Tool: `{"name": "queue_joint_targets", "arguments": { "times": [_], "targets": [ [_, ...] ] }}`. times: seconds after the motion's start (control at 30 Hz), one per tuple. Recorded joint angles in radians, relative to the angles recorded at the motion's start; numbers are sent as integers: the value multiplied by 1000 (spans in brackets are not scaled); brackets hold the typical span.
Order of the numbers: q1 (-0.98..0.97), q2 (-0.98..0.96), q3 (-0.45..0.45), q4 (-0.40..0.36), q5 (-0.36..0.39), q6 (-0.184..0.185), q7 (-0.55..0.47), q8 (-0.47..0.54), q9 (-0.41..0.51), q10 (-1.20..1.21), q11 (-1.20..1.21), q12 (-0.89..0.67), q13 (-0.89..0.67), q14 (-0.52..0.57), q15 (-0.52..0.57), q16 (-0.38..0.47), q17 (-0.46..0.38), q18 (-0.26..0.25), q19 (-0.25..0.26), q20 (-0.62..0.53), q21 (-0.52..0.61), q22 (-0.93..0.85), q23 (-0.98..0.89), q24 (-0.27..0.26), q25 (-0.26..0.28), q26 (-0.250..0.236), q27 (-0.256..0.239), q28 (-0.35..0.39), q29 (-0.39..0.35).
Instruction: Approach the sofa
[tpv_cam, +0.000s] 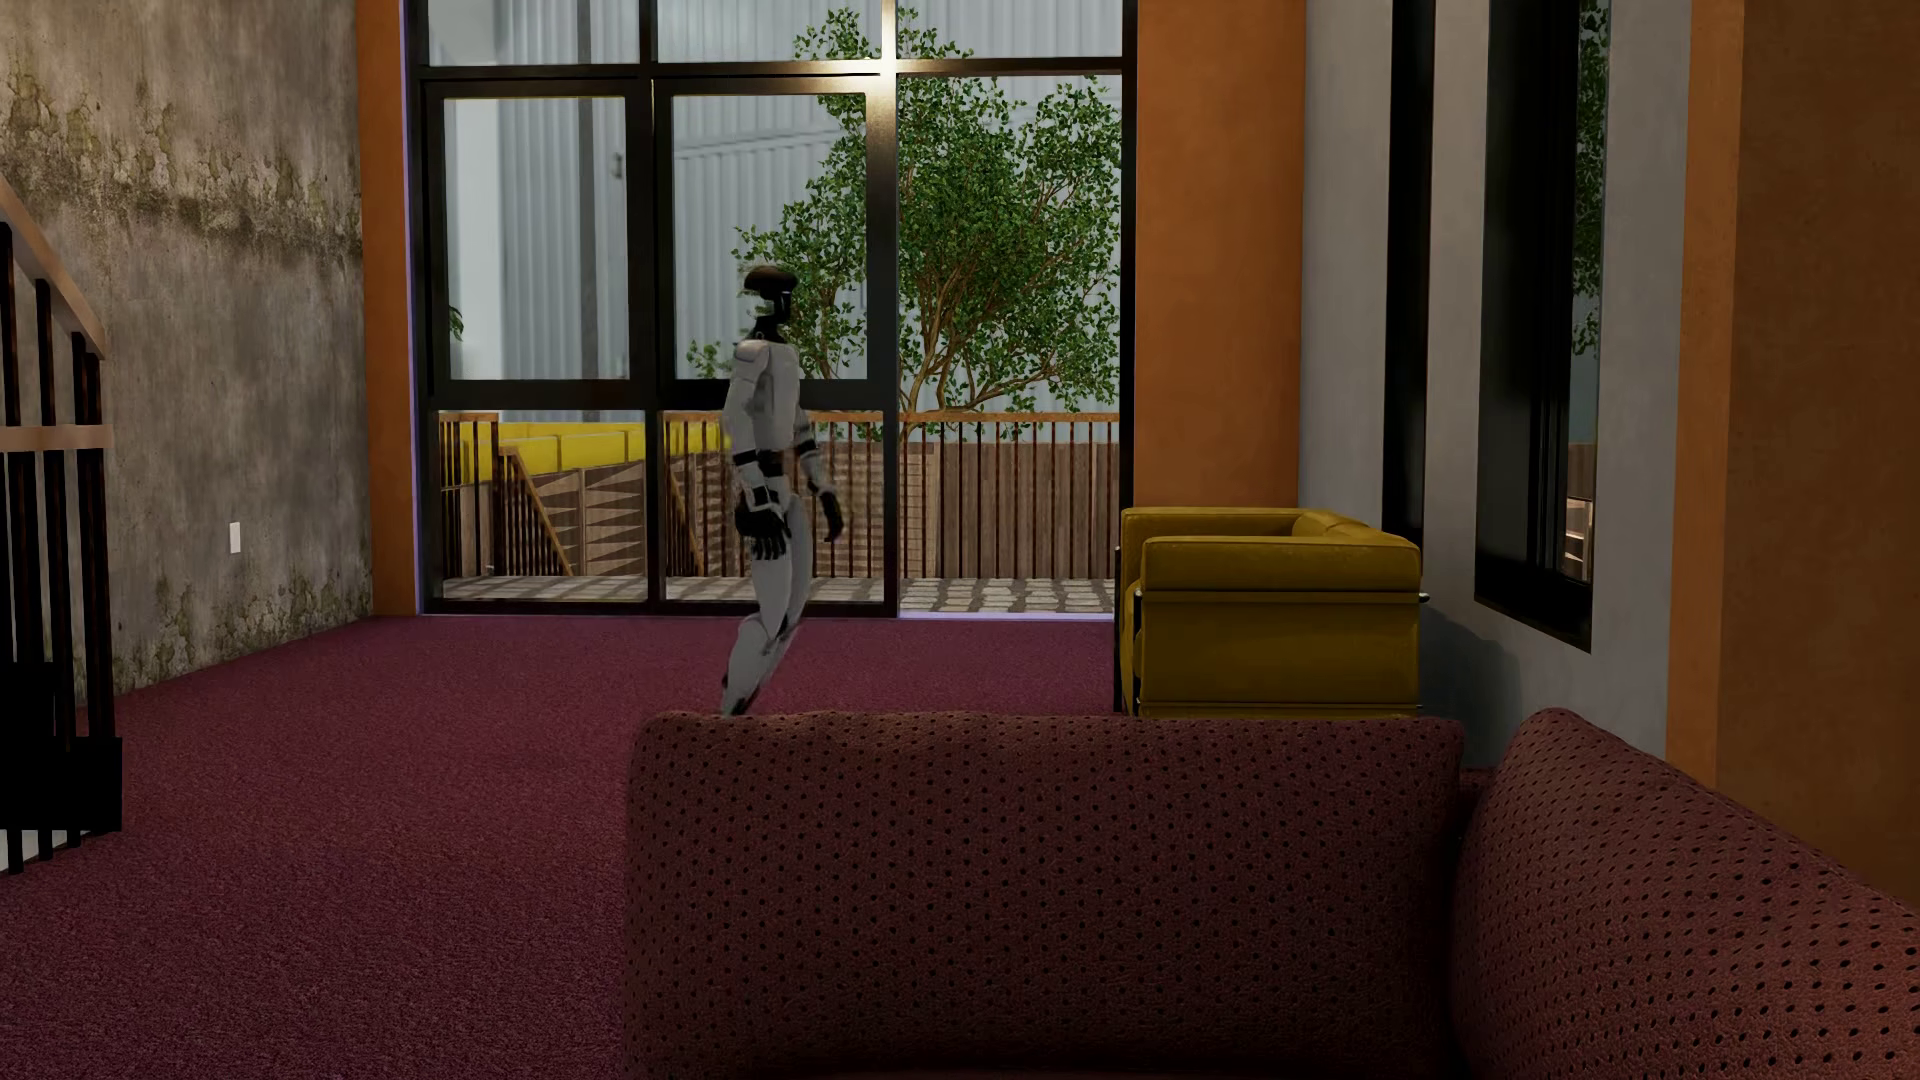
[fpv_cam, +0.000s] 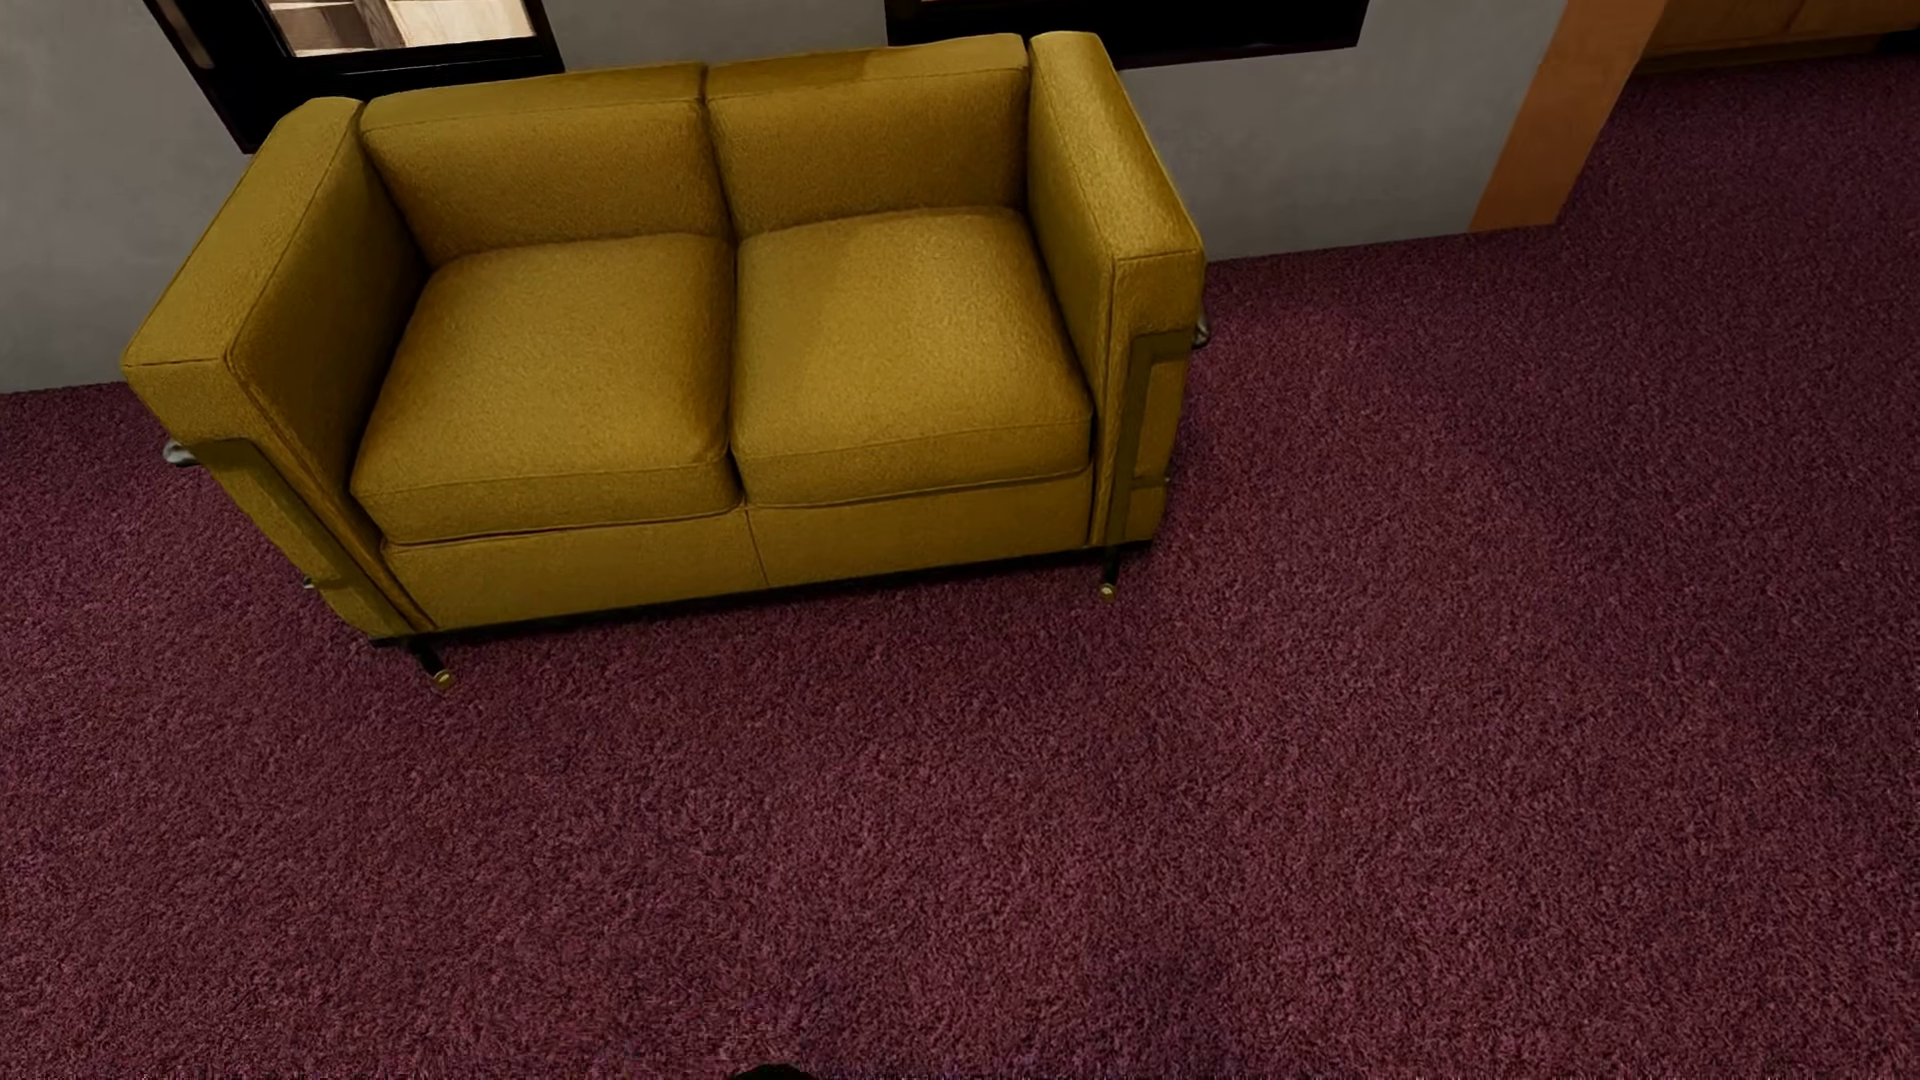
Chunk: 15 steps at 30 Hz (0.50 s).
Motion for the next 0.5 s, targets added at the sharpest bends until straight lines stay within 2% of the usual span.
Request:
{"name": "queue_joint_targets", "arguments": {
  "times": [0.03,0.07,0.27,0.37,0.5],
  "targets": [
    [-6,8,-13,2,2,-6,0,0,3,5,2,6,-25,2,0,3,-2,0,0,-114,-22,8,-9,0,0,0,0,0,0],
    [-7,14,-19,3,2,-11,0,0,8,7,3,16,-44,-3,0,13,-3,0,0,-162,-47,-4,-28,0,0,0,0,0,0],
    [3,35,39,3,3,-34,0,0,-14,0,-53,47,-71,-18,-18,65,33,0,0,121,-132,-26,-162,0,0,0,0,0,0],
    [-8,37,62,1,-1,-41,0,0,-22,10,-65,15,-89,-17,-20,72,60,0,0,185,-58,23,-175,0,0,0,0,0,0],
    [-17,47,51,-3,-4,-37,0,0,-24,26,-74,13,-86,-22,-25,73,72,0,0,140,96,22,-192,0,0,0,0,0,0]
  ]
}}
